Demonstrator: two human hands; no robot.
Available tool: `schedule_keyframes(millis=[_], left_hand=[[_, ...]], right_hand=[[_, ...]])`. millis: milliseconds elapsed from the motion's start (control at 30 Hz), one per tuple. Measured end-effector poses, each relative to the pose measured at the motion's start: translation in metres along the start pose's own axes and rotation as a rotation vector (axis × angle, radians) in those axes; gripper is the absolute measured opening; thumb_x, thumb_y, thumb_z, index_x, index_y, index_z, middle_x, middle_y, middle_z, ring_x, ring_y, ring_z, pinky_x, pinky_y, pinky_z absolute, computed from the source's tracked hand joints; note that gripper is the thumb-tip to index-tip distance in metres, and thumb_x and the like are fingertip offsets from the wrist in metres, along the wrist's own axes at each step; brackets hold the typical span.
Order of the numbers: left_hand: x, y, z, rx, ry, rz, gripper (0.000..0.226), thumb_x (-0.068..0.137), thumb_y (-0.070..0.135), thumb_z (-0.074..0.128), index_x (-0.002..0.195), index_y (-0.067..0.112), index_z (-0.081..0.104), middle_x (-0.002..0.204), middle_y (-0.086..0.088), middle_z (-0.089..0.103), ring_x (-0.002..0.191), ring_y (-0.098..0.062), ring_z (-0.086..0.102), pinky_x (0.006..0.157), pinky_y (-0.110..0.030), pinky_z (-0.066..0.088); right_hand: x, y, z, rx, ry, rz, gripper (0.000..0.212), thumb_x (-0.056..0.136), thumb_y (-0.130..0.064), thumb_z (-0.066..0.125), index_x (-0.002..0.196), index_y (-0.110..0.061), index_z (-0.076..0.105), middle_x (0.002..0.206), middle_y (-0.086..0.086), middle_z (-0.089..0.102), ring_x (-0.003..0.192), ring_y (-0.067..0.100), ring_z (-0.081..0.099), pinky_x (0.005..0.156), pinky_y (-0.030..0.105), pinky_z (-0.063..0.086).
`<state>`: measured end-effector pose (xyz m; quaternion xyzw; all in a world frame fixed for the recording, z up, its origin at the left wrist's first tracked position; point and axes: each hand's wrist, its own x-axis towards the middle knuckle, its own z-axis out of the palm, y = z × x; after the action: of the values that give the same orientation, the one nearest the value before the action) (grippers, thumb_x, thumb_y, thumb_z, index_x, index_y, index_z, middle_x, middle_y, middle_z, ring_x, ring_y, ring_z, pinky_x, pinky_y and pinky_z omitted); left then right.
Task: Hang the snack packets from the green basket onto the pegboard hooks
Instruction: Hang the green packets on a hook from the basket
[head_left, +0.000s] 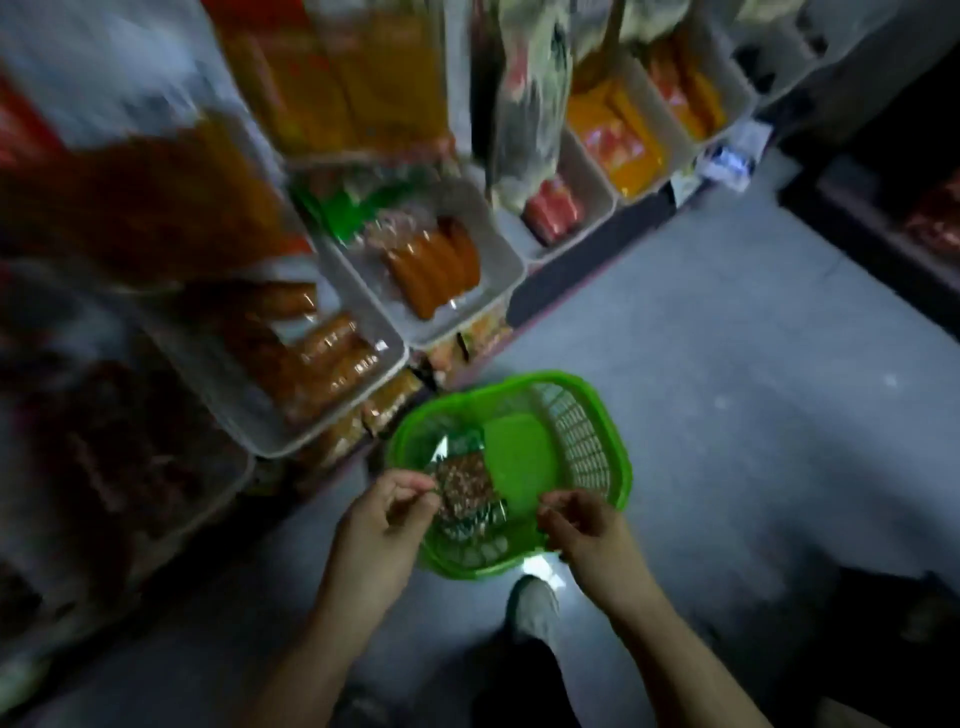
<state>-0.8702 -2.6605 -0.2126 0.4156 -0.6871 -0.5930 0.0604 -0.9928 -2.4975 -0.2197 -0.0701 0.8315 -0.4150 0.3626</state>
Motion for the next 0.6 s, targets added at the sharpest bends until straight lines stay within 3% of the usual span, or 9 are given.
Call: schedule_keyframes(millis=[100, 200, 233, 300, 367, 433, 467, 533, 600], left_hand=[[0.058, -0.084, 0.060, 0.020, -0.041, -0.145, 0.029, 0.086, 0.000, 0.062, 0.078, 0.028, 0.058, 0.078, 0.007, 0.063, 0.073, -0.013, 0.057, 0.074, -0.028, 0.043], [0.118, -0.169, 0.114, 0.036, -0.081, -0.307, 0.010, 0.088, 0.001, 0.059, 0.085, 0.011, 0.057, 0.086, -0.005, 0.061, 0.083, -0.018, 0.053, 0.079, -0.033, 0.043], [0.137, -0.194, 0.130, 0.046, -0.096, -0.366, 0.004, 0.089, 0.003, 0.058, 0.088, 0.007, 0.058, 0.085, -0.008, 0.059, 0.080, -0.018, 0.052, 0.076, -0.032, 0.044], [0.174, -0.239, 0.155, 0.059, -0.129, -0.493, 0.016, 0.092, 0.007, 0.056, 0.076, 0.010, 0.055, 0.073, -0.005, 0.055, 0.066, -0.017, 0.048, 0.059, -0.027, 0.039], [0.209, -0.277, 0.176, 0.029, -0.104, -0.638, 0.019, 0.094, 0.011, 0.051, 0.076, 0.017, 0.052, 0.076, -0.002, 0.052, 0.065, -0.012, 0.046, 0.053, -0.025, 0.032], [0.237, -0.309, 0.195, 0.017, -0.016, -0.730, 0.007, 0.095, 0.013, 0.049, 0.097, 0.011, 0.056, 0.094, -0.008, 0.057, 0.081, -0.018, 0.054, 0.065, -0.030, 0.042], [0.250, -0.326, 0.204, 0.020, 0.026, -0.728, 0.022, 0.094, 0.011, 0.050, 0.115, 0.006, 0.055, 0.110, -0.013, 0.059, 0.096, -0.025, 0.057, 0.079, -0.036, 0.048], [0.267, -0.349, 0.218, 0.057, 0.113, -0.716, 0.047, 0.093, 0.010, 0.051, 0.138, 0.005, 0.040, 0.136, -0.019, 0.048, 0.122, -0.035, 0.049, 0.102, -0.046, 0.042], [0.275, -0.368, 0.230, 0.028, 0.159, -0.728, 0.056, 0.093, 0.012, 0.051, 0.144, 0.006, 0.031, 0.145, -0.019, 0.039, 0.130, -0.037, 0.041, 0.108, -0.048, 0.035]], right_hand=[[0.070, 0.074, 0.015, -0.098, -0.074, 0.094, 0.015, 0.088, -0.014, 0.063, 0.078, -0.025, 0.061, 0.071, 0.000, 0.066, 0.066, 0.017, 0.060, 0.068, 0.035, 0.048], [0.143, 0.148, 0.041, -0.224, -0.152, 0.162, 0.008, 0.087, -0.018, 0.063, 0.094, -0.016, 0.066, 0.080, 0.008, 0.066, 0.073, 0.020, 0.061, 0.068, 0.032, 0.048], [0.167, 0.171, 0.051, -0.285, -0.181, 0.182, 0.016, 0.088, -0.022, 0.063, 0.101, -0.014, 0.066, 0.082, 0.009, 0.067, 0.074, 0.020, 0.061, 0.066, 0.028, 0.045], [0.215, 0.211, 0.069, -0.417, -0.257, 0.213, 0.028, 0.089, -0.028, 0.062, 0.112, -0.012, 0.064, 0.095, 0.015, 0.070, 0.081, 0.022, 0.063, 0.066, 0.023, 0.042], [0.261, 0.241, 0.086, -0.532, -0.324, 0.217, 0.036, 0.090, -0.028, 0.061, 0.120, -0.009, 0.060, 0.116, 0.018, 0.066, 0.103, 0.028, 0.063, 0.079, 0.028, 0.046], [0.303, 0.261, 0.099, -0.615, -0.339, 0.192, 0.040, 0.090, -0.026, 0.061, 0.125, -0.005, 0.058, 0.128, 0.019, 0.060, 0.117, 0.031, 0.056, 0.093, 0.033, 0.044], [0.322, 0.268, 0.104, -0.652, -0.334, 0.173, 0.042, 0.090, -0.025, 0.061, 0.126, -0.003, 0.056, 0.131, 0.019, 0.057, 0.120, 0.031, 0.054, 0.096, 0.033, 0.043], [0.355, 0.280, 0.114, -0.711, -0.340, 0.148, 0.047, 0.091, -0.026, 0.061, 0.130, -0.003, 0.053, 0.136, 0.018, 0.052, 0.125, 0.031, 0.050, 0.098, 0.032, 0.040], [0.379, 0.291, 0.122, -0.743, -0.376, 0.148, 0.048, 0.091, -0.026, 0.059, 0.133, -0.004, 0.050, 0.139, 0.018, 0.049, 0.128, 0.031, 0.047, 0.101, 0.031, 0.039]])
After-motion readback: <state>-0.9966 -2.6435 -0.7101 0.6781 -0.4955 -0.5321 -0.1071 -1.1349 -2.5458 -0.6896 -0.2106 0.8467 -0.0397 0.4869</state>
